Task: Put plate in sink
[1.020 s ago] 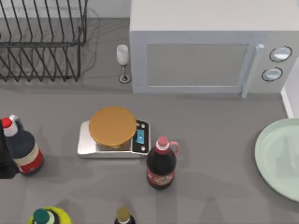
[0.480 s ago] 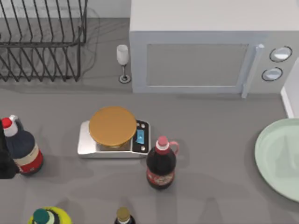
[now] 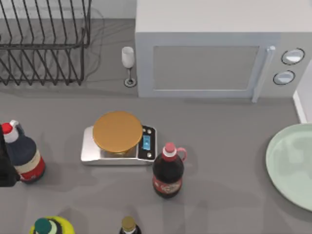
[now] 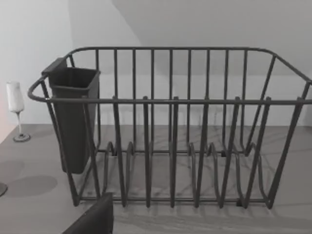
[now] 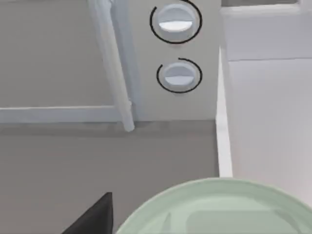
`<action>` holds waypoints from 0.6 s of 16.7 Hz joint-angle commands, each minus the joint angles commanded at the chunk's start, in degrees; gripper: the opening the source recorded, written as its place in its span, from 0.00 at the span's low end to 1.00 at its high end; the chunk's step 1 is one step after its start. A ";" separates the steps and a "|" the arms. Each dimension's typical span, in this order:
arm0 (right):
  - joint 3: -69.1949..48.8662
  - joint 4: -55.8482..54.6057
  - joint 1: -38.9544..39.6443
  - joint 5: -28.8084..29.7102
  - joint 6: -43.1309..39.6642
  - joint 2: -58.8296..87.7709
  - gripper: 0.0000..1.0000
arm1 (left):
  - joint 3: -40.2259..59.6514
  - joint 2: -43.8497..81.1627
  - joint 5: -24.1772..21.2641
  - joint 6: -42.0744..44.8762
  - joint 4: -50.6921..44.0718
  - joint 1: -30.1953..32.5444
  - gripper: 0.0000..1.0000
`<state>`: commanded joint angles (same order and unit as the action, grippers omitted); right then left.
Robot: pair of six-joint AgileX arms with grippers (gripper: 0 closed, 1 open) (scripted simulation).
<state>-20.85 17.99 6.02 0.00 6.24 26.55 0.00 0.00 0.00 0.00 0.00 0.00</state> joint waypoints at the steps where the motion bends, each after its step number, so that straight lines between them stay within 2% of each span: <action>1: -3.76 3.24 1.08 0.00 1.12 5.26 1.00 | 0.00 0.00 0.00 0.00 0.00 0.00 1.00; 10: -37.46 32.30 10.81 0.01 11.20 54.50 1.00 | 0.00 0.00 0.00 0.00 0.00 0.00 1.00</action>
<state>-58.31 50.29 16.84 0.01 17.43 81.05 0.00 0.00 0.00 0.00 0.00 0.00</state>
